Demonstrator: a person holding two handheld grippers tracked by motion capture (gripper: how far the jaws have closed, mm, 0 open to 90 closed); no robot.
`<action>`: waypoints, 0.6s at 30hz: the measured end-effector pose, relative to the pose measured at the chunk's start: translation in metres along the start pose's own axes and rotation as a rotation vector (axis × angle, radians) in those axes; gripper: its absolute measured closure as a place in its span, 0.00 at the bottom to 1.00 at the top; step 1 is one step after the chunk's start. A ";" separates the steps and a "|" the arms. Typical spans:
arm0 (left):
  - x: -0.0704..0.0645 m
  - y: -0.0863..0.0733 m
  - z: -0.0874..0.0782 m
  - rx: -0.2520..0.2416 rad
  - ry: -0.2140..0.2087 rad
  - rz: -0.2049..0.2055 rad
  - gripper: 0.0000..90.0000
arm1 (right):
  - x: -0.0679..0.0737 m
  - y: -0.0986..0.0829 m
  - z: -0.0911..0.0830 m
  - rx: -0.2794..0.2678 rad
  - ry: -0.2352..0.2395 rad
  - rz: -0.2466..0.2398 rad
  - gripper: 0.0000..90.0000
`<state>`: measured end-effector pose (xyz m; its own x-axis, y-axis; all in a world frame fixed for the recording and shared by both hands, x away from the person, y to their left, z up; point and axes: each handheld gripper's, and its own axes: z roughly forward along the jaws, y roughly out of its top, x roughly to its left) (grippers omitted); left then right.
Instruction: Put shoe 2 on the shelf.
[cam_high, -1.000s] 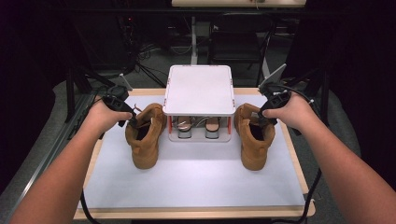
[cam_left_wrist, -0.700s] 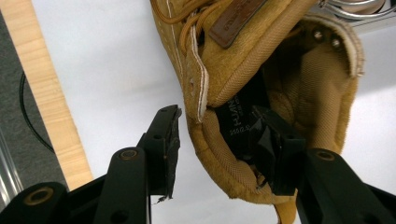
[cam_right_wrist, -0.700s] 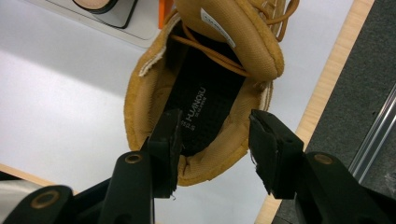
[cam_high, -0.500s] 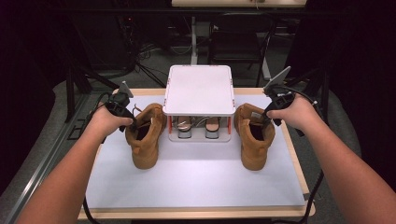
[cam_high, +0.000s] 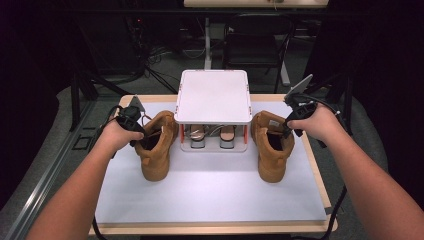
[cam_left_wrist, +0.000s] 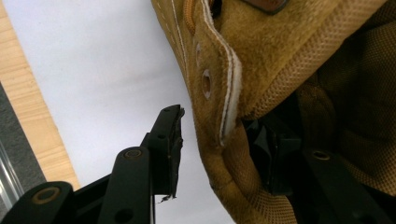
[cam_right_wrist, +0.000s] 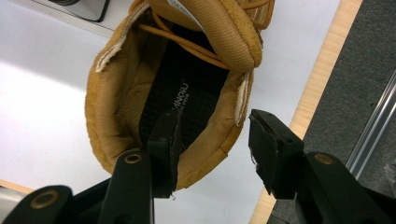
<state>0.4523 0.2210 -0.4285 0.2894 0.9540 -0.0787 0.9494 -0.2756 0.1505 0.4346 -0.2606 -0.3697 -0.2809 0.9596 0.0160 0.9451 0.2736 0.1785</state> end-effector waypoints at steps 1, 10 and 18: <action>0.000 0.000 0.001 0.002 0.001 0.004 0.63 | 0.000 0.000 0.000 0.002 0.003 -0.001 0.60; -0.002 0.001 0.013 0.037 0.012 0.023 0.68 | -0.003 0.001 0.005 0.007 -0.001 -0.001 0.60; -0.006 0.002 0.019 0.070 0.032 0.037 0.75 | -0.005 0.001 0.009 0.002 0.000 0.009 0.60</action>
<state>0.4554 0.2128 -0.4467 0.3209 0.9462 -0.0424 0.9448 -0.3168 0.0834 0.4383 -0.2643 -0.3786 -0.2720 0.9621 0.0182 0.9481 0.2647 0.1763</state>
